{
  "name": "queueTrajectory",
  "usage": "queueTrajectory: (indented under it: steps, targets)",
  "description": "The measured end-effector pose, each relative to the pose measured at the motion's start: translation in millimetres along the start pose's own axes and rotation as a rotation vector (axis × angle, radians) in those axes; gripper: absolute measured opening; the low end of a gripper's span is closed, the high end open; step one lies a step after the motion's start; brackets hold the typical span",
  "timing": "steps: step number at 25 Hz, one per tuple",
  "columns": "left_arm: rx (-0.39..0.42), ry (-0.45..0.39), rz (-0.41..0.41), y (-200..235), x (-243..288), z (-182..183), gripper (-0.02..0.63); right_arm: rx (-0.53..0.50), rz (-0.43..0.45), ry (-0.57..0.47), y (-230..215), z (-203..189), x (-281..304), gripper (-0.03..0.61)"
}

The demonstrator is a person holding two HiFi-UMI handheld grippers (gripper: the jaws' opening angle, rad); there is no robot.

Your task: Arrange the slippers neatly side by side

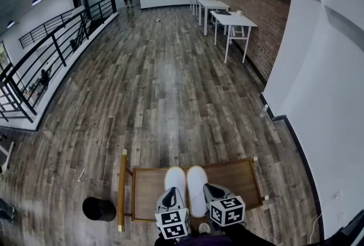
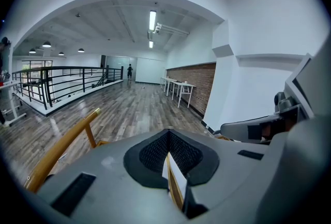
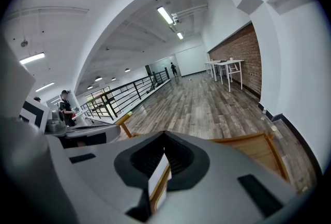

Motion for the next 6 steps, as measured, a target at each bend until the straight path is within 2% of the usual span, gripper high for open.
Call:
queueTrajectory:
  steps: [6]
  targets:
    - [0.003, 0.0, 0.003, -1.2, 3.1, -2.0, 0.0, 0.001, 0.0, 0.0, -3.8, -0.7, 1.3, -0.002]
Point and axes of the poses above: the fingertips, and each gripper's own axes: x forward along the fingers, y to its left, z out of its top, the point moved 1 cm from there along -x, backward along the fingers, and after that the axes turned 1 degree about -z, right-handed, at the moved point
